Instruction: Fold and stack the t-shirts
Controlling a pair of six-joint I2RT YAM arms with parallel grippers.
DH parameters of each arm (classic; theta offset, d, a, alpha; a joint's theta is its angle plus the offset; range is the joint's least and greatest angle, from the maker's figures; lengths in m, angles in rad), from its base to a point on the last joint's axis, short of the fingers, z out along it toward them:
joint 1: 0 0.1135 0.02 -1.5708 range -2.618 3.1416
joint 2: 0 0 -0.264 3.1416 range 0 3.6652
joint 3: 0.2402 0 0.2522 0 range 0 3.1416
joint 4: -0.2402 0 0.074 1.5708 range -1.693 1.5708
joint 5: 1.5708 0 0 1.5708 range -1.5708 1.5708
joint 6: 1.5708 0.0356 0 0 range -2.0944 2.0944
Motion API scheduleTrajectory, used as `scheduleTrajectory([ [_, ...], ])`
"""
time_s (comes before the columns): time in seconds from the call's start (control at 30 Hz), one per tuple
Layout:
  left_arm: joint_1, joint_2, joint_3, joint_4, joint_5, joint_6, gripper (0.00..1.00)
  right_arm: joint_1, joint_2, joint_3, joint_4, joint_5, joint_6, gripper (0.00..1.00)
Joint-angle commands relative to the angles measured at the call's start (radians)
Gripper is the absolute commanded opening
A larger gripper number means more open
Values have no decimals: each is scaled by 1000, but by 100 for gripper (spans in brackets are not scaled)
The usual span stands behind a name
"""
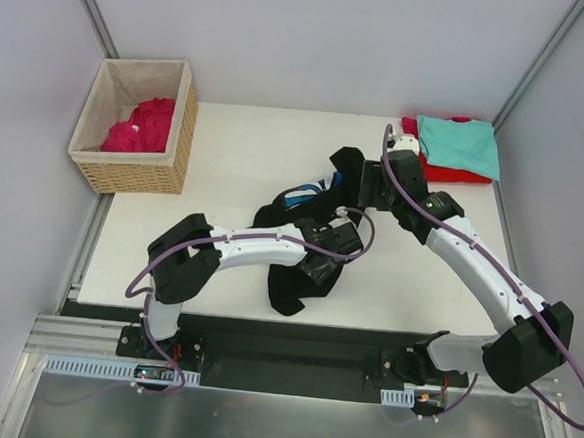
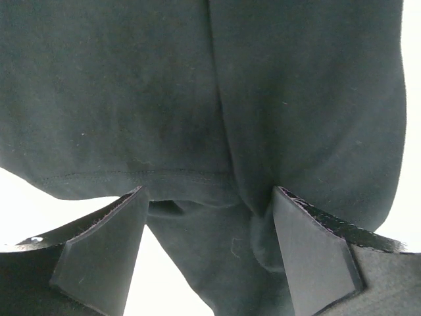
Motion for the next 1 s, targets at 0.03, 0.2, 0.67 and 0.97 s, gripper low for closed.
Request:
scheduleTrajectory([
  [0.03, 4, -57, -1, -37, -75, 10, 75, 3, -40, -17, 17, -1, 12, 74],
  [0.2, 4, -123, 3, -48, -104, 30, 75, 3, -24, -17, 25, -19, 18, 74],
  [0.67, 49, -33, -2, -51, -143, 27, 76, 3, -30, -38, 31, -28, 22, 73],
  [0.97, 55, 15, -7, -17, -127, 17, 75, 3, -40, -44, 30, -28, 15, 72],
])
